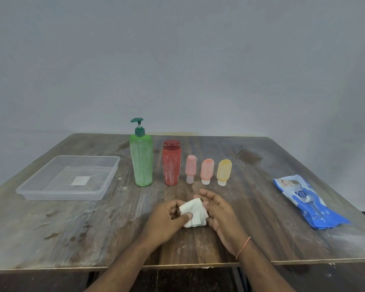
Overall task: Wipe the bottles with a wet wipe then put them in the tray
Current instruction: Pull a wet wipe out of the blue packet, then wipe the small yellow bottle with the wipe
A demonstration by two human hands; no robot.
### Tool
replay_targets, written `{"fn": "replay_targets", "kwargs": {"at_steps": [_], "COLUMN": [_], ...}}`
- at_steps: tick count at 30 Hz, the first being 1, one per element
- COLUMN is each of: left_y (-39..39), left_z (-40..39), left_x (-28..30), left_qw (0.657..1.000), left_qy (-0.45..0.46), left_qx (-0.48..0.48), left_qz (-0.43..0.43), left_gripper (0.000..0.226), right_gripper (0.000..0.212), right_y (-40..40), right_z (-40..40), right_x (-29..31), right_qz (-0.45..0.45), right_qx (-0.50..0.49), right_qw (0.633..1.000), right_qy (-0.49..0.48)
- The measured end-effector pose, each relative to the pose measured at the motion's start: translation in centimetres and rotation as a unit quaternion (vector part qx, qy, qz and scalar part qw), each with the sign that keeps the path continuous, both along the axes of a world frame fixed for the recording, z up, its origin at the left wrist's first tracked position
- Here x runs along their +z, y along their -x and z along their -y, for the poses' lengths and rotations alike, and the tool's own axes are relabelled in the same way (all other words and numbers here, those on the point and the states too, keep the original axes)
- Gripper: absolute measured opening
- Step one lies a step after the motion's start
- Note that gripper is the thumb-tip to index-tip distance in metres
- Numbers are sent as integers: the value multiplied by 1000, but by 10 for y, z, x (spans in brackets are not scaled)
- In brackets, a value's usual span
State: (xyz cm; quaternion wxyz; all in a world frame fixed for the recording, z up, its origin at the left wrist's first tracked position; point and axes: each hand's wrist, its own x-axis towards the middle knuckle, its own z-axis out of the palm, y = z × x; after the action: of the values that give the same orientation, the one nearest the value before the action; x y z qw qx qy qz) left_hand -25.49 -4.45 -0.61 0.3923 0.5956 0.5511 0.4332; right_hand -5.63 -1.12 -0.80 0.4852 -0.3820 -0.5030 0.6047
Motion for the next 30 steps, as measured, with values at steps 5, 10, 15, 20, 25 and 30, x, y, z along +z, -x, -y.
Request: {"fn": "replay_targets", "kwargs": {"at_steps": [5, 10, 15, 20, 25, 30], "left_y": [-5, -8, -26, -64, -101, -125], "left_z": [0, -6, -20, -48, -89, -140], "left_x": [0, -3, 2, 8, 43, 72], "left_qw": [1000, 999, 997, 991, 957, 936], "left_qy": [-24, -26, -42, -114, -225, -191], "left_qx": [0, -3, 1, 26, 24, 4], "left_qz": [-13, -30, -57, -65, -181, -297], "left_gripper": [25, 35, 31, 25, 28, 53], "right_gripper": [39, 16, 17, 18, 20, 18], "right_y": [2, -11, -68, -116, -120, -121], "right_z": [2, 0, -9, -12, -21, -26], "right_x": [-3, -4, 4, 0, -9, -15], "right_qz": [144, 179, 168, 144, 114, 121], "right_qx": [10, -75, -153, -194, -218, -212], "right_qw": [988, 978, 973, 970, 969, 969], "right_qy": [-57, -78, -44, -30, -28, -45]}}
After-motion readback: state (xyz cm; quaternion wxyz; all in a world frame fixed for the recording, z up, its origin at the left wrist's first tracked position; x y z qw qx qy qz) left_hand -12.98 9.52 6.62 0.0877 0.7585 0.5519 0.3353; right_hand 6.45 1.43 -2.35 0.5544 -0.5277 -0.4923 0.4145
